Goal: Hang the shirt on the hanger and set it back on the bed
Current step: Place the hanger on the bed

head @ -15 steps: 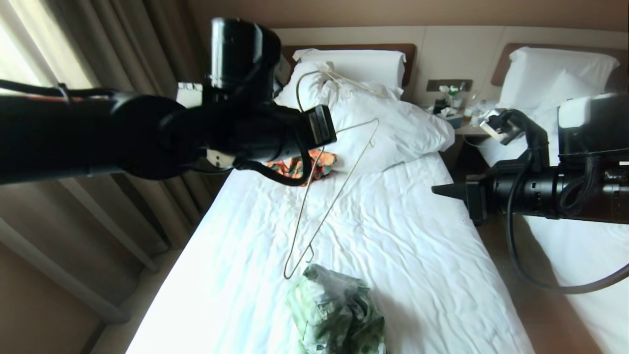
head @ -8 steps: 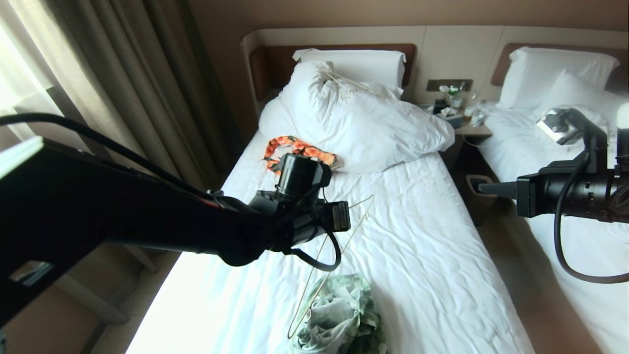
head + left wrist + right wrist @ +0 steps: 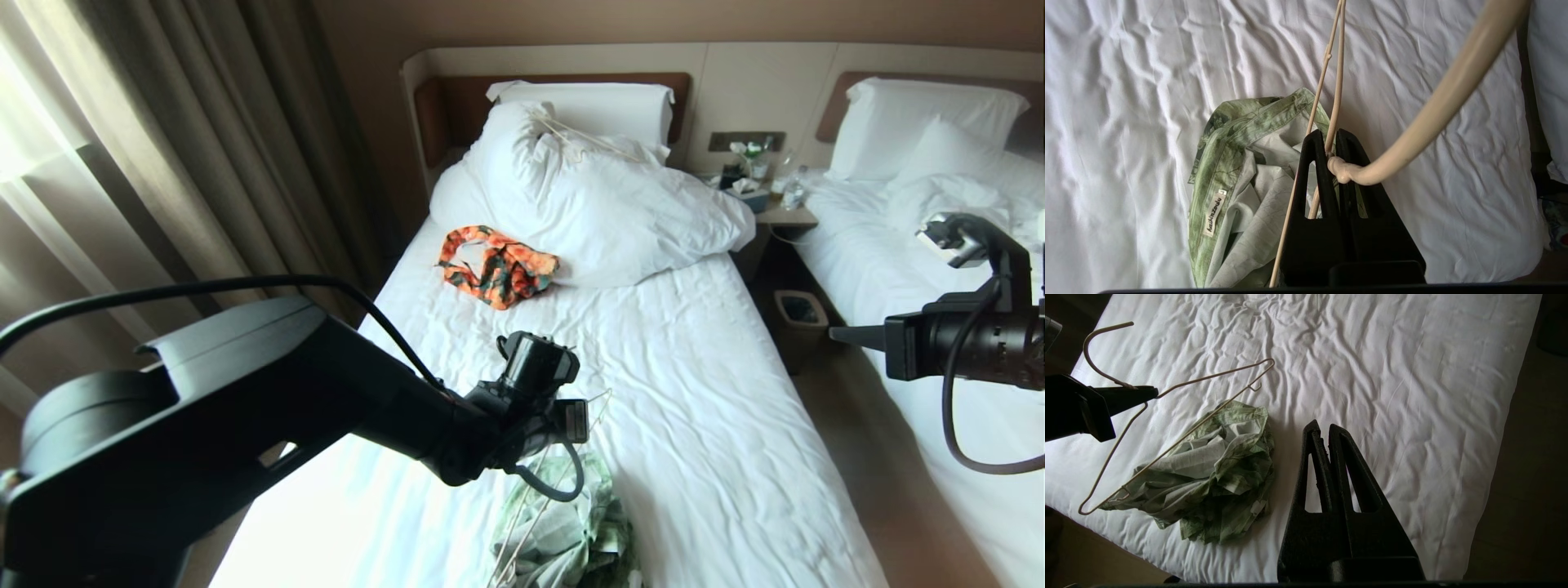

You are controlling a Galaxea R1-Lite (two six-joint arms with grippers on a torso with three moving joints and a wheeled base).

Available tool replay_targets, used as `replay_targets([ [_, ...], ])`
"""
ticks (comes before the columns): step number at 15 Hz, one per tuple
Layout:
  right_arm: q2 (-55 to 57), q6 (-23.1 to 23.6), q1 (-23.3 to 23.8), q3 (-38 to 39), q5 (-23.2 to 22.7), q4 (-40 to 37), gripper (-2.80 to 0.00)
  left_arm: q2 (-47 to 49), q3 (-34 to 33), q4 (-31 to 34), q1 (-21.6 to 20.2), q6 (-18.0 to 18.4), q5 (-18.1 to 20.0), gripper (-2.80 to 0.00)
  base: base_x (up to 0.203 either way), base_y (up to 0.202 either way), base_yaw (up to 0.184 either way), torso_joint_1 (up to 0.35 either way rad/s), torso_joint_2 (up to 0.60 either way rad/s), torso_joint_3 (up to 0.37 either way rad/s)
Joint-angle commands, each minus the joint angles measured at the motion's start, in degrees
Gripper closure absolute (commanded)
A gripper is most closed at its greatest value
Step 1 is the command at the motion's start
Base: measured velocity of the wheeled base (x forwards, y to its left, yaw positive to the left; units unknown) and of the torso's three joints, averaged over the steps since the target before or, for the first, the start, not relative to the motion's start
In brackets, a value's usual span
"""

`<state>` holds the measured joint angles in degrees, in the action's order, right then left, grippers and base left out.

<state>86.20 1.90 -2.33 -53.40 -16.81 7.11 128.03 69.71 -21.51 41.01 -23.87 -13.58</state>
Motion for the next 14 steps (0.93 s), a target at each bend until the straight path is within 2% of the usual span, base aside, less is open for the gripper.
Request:
replay_targets([
  [1,1.17,0.12,1.07,0.75,-0.01,-0.12,0.0,2.87,0.07,-0.97,-0.85,-0.3,0.11,0.0,0.0,0.0,0.0,0.0,0.0,0.0],
  [4,2.22,0.25,2.61,1.18,0.38,-0.34,0.0,3.47,-0.26,-0.76,-1.42,-0.22,0.61,0.0,0.0,0.0,0.0,0.0,0.0,0.0],
  [7,2.13,1.92,2.95,1.37,0.48,-0.43,0.0,4.34,-0.18,-0.36,-2.96,-0.04,3.31,0.0,0.0,0.0,0.0,0.0,0.0,0.0],
  [11,1.87,2.76,2.95,1.37,0.73,-0.43,0.0,3.52,-0.14,5.8,-4.51,-0.05,11.68,0.0,0.0,0.0,0.0,0.0,0.0,0.0],
  [14,1.69,2.87,3.74,1.37,0.73,-0.43,0.0,0.91,-0.18,9.3,-4.65,0.2,13.23,0.0,0.0,0.0,0.0,0.0,0.0,0.0],
])
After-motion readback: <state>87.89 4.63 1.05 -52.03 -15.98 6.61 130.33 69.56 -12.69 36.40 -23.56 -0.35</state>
